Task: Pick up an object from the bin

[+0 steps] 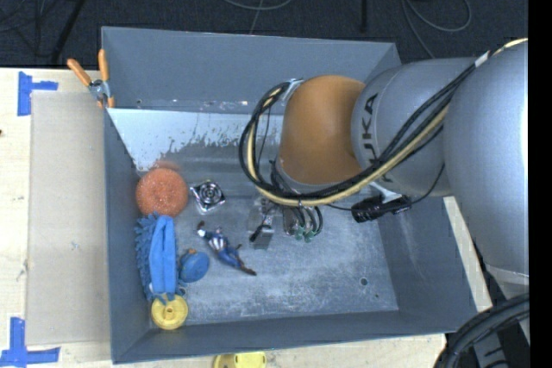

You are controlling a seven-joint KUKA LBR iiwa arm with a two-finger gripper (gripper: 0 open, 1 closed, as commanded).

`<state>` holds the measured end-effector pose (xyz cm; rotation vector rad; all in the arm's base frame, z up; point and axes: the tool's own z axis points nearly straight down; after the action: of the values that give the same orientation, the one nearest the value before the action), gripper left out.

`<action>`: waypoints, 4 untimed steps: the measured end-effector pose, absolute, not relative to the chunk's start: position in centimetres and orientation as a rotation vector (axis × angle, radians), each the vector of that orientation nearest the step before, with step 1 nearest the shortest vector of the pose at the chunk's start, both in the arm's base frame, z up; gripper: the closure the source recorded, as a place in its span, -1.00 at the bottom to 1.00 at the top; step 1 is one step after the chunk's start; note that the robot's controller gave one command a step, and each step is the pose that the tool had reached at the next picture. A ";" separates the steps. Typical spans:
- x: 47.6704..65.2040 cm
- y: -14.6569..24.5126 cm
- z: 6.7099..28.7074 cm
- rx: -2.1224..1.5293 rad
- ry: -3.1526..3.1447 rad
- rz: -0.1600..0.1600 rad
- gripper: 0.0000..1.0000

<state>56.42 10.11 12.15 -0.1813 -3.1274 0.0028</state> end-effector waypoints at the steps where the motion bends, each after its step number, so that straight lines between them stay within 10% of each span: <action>1: 58.1 11.0 17.4 -0.165 -3.138 -0.001 -1.00; 2: 58.3 11.1 17.7 -0.162 -3.140 -0.001 -1.00; 4: 53.2 14.3 8.0 -0.239 -3.132 -0.001 -1.00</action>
Offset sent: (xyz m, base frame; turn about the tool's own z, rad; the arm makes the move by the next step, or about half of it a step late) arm 0.0000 0.0000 0.0000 0.0000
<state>53.20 14.30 8.02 -0.2387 -3.1322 -0.0012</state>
